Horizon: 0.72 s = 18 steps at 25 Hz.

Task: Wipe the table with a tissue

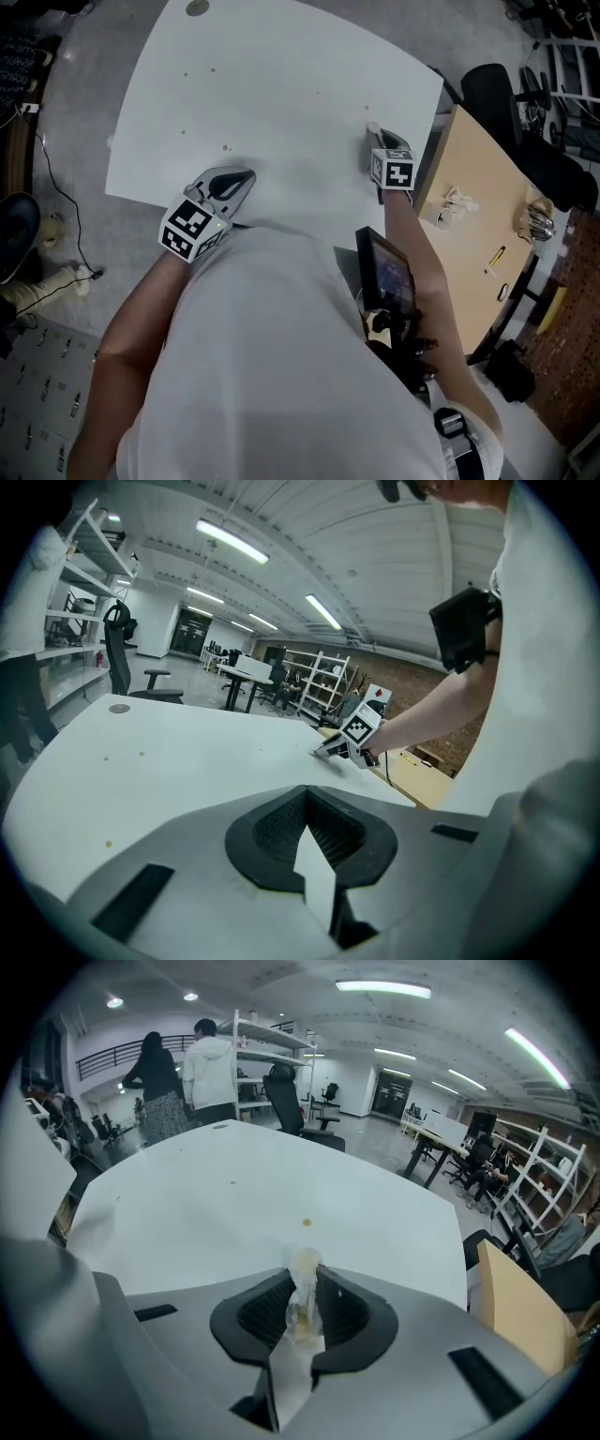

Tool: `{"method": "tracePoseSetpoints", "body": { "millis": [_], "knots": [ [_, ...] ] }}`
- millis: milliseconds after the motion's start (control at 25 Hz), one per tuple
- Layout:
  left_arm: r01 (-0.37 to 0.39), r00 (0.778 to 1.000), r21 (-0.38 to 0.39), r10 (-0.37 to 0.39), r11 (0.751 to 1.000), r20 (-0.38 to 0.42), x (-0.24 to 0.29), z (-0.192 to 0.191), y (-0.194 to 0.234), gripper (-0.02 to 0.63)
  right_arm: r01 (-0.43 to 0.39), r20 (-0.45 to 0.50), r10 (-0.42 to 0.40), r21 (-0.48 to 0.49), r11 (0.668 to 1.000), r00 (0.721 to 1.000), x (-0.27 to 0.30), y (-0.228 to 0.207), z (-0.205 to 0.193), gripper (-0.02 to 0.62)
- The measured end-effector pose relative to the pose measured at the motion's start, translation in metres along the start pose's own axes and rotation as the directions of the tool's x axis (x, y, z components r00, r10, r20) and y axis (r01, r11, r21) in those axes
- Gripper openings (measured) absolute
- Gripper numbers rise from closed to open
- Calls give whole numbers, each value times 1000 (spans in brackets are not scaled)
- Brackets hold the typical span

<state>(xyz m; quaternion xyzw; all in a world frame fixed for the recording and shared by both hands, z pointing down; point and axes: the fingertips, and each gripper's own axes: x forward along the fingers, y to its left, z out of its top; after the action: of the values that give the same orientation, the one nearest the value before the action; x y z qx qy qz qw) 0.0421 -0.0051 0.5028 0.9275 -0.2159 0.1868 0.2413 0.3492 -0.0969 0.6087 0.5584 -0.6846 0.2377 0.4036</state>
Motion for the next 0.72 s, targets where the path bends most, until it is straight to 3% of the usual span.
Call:
{"method": "tracePoseSetpoints", "body": {
  "millis": [520, 720],
  "knots": [
    [72, 997, 33, -72, 997, -12, -6, 3, 11, 8, 3, 8, -3, 54, 999, 1000, -10, 33, -10, 64],
    [89, 996, 39, -89, 995, -5, -2, 7, 12, 8, -46, 11, 45, 78, 996, 999, -14, 46, -13, 64]
  ]
}}
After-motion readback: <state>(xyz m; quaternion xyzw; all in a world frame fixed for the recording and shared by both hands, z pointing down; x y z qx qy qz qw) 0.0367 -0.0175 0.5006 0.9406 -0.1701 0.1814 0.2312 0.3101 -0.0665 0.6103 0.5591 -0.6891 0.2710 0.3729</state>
